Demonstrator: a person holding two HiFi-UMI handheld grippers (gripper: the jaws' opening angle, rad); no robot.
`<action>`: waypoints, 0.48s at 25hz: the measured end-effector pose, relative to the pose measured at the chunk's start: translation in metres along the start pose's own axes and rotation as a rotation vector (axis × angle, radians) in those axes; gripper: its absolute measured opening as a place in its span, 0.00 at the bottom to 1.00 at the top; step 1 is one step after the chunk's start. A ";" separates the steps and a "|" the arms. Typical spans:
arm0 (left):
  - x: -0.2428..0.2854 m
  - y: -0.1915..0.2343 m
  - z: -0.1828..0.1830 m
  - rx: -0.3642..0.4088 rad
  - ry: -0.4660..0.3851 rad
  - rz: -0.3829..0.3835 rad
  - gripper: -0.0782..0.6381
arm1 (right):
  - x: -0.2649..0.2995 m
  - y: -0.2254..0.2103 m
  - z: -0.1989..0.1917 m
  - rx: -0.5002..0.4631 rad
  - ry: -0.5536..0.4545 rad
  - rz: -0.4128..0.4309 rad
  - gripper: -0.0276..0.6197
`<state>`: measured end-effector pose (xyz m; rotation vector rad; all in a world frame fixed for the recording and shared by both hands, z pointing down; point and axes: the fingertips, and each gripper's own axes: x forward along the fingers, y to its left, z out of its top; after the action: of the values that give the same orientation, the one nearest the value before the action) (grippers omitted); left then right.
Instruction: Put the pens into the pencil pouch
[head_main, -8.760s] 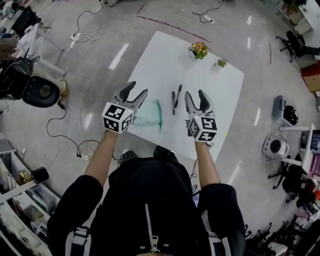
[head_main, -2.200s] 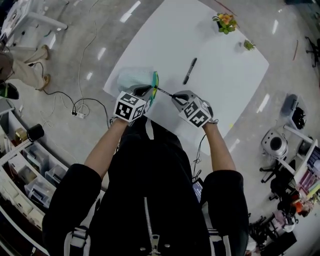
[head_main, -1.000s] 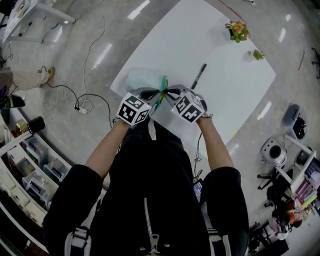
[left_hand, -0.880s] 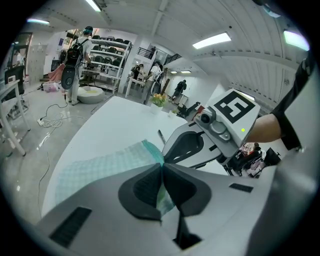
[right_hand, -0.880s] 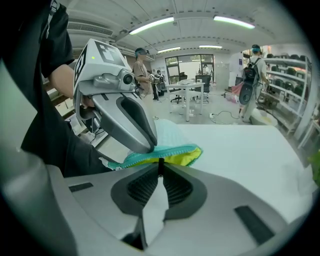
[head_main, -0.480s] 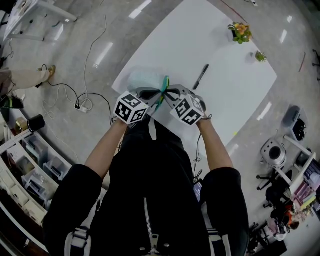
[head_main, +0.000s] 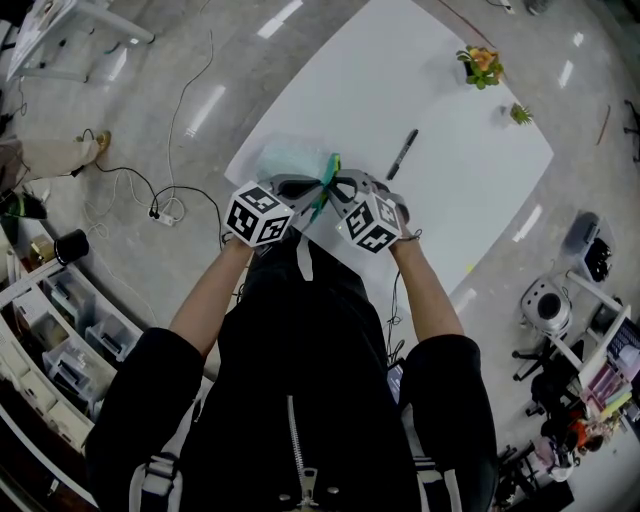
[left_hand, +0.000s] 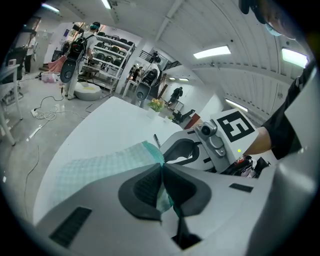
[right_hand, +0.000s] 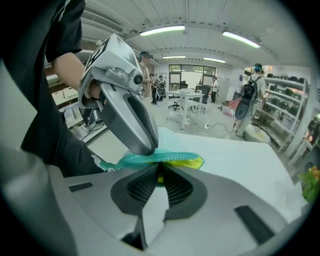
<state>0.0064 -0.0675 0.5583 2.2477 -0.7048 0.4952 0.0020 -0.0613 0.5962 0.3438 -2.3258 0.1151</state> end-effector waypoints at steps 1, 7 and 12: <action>0.000 0.001 0.000 0.001 0.000 0.001 0.16 | 0.000 0.000 -0.001 -0.001 0.002 -0.005 0.11; 0.003 0.002 0.000 0.017 0.002 0.028 0.16 | -0.006 -0.004 -0.011 0.034 0.028 -0.046 0.19; 0.010 0.005 -0.001 0.022 0.009 0.045 0.16 | -0.020 -0.012 -0.018 0.101 0.010 -0.087 0.21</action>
<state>0.0110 -0.0732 0.5662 2.2523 -0.7502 0.5373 0.0311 -0.0655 0.5947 0.4931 -2.2967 0.1912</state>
